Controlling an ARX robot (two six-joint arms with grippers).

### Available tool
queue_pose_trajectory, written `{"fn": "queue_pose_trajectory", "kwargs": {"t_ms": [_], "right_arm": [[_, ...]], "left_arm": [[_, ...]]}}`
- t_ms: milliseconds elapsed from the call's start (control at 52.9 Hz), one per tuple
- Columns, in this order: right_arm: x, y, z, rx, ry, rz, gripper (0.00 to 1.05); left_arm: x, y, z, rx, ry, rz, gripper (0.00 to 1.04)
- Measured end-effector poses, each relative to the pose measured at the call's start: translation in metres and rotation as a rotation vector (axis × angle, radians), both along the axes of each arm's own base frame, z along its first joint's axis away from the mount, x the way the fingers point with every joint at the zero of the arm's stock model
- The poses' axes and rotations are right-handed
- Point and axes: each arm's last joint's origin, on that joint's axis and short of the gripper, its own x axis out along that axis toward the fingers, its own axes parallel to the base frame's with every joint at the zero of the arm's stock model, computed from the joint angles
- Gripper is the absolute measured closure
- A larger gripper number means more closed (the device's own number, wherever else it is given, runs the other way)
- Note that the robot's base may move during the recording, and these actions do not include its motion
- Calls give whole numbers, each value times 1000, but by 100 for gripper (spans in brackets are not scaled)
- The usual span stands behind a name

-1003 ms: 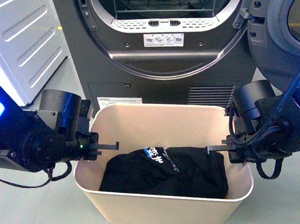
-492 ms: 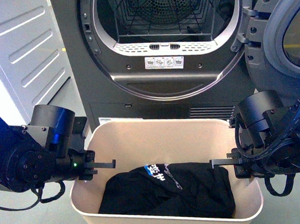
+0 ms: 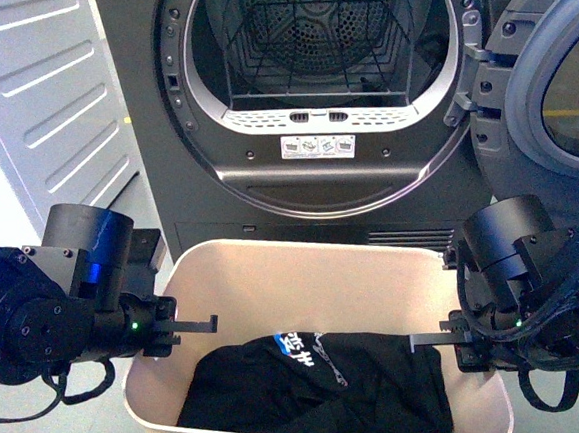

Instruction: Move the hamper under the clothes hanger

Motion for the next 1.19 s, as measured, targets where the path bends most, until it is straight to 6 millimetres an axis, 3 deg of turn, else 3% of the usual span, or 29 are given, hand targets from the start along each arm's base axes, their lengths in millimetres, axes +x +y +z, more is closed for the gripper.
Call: {"fn": "queue_pose_trajectory", "kwargs": {"t_ms": [397, 549, 776, 1192], "right_arm": [[0, 1, 1, 1, -6, 1, 102], [-2, 12, 2, 22, -5, 40, 102], [3, -3, 5, -1, -21, -16, 102], [2, 2, 6, 5, -22, 1, 102]], "left_arm": [[0, 1, 0, 1, 2, 2, 101], [1, 12, 0, 15, 0, 40, 101], [-1, -2, 1, -3, -1, -11, 101], [0, 2, 2, 2, -5, 5, 101]]}}
